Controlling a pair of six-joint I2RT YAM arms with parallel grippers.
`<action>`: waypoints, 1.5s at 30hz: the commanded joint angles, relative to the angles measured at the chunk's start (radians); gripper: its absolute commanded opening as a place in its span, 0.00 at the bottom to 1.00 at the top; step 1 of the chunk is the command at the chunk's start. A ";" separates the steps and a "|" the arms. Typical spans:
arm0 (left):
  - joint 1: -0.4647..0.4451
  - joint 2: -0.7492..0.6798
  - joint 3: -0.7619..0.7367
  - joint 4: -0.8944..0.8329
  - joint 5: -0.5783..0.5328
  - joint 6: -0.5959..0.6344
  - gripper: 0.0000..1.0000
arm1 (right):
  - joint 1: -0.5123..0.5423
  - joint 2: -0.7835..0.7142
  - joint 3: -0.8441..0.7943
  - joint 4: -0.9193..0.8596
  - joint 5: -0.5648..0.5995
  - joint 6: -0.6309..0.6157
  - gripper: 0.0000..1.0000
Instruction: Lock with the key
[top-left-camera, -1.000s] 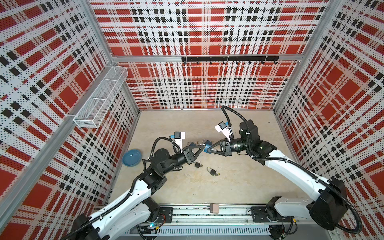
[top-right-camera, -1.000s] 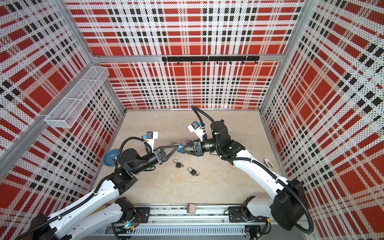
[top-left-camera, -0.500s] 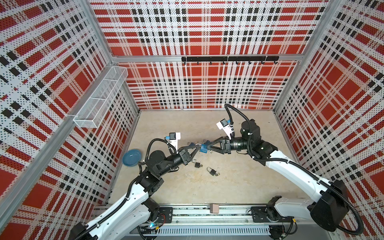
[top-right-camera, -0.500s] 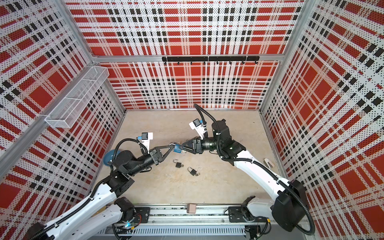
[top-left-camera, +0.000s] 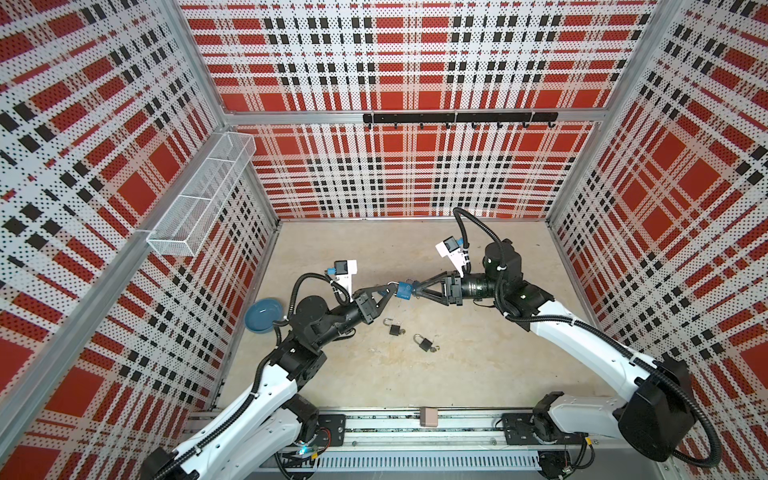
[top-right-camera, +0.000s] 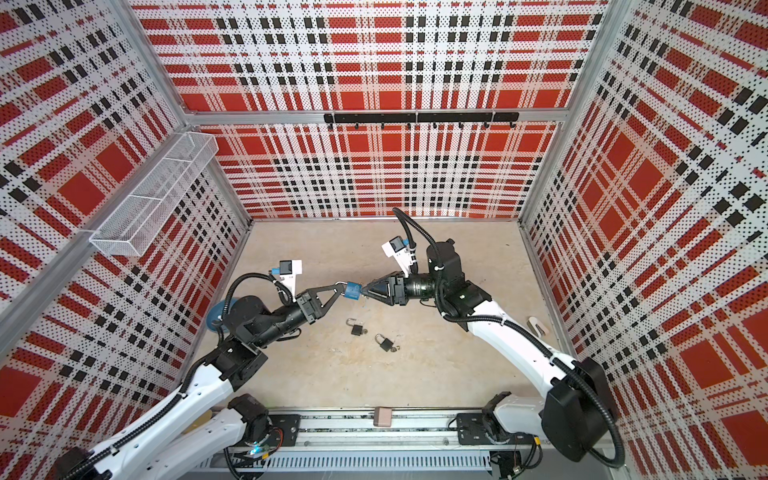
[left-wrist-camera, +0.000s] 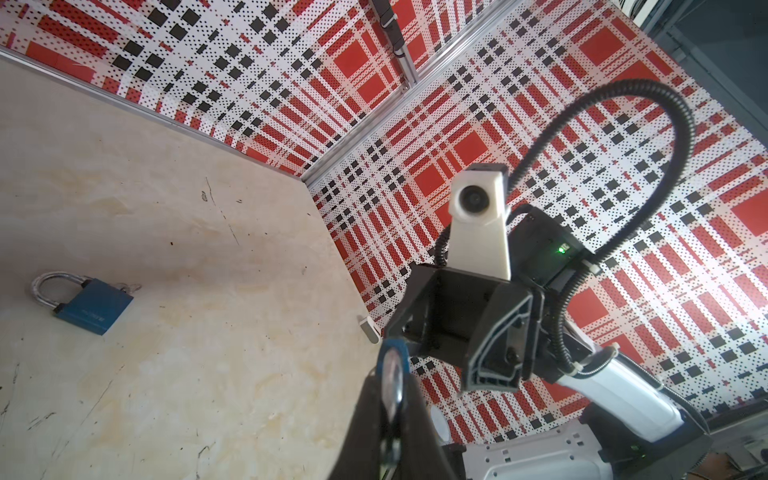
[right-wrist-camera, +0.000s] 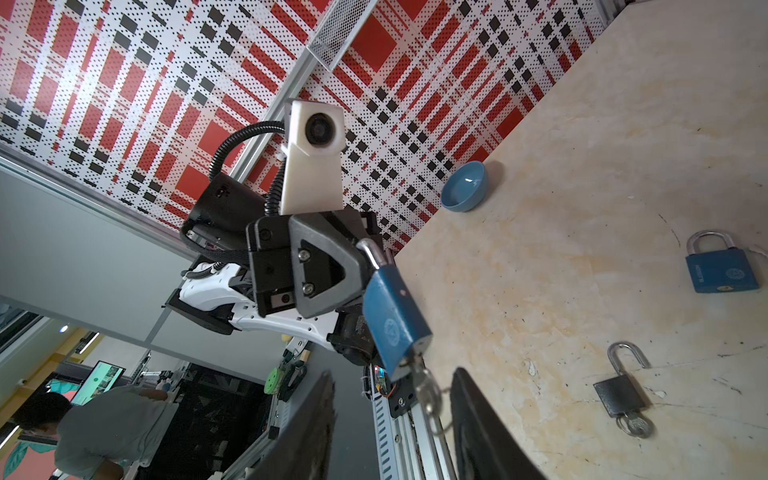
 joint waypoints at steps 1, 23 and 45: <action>0.007 -0.006 0.046 0.034 0.018 -0.014 0.00 | -0.007 0.026 0.013 0.080 -0.017 0.013 0.45; 0.024 0.001 0.065 0.037 -0.022 0.006 0.00 | -0.003 0.022 -0.013 0.158 -0.079 0.084 0.25; 0.024 0.013 0.054 0.056 -0.016 -0.003 0.00 | 0.009 0.064 0.010 0.201 -0.099 0.118 0.05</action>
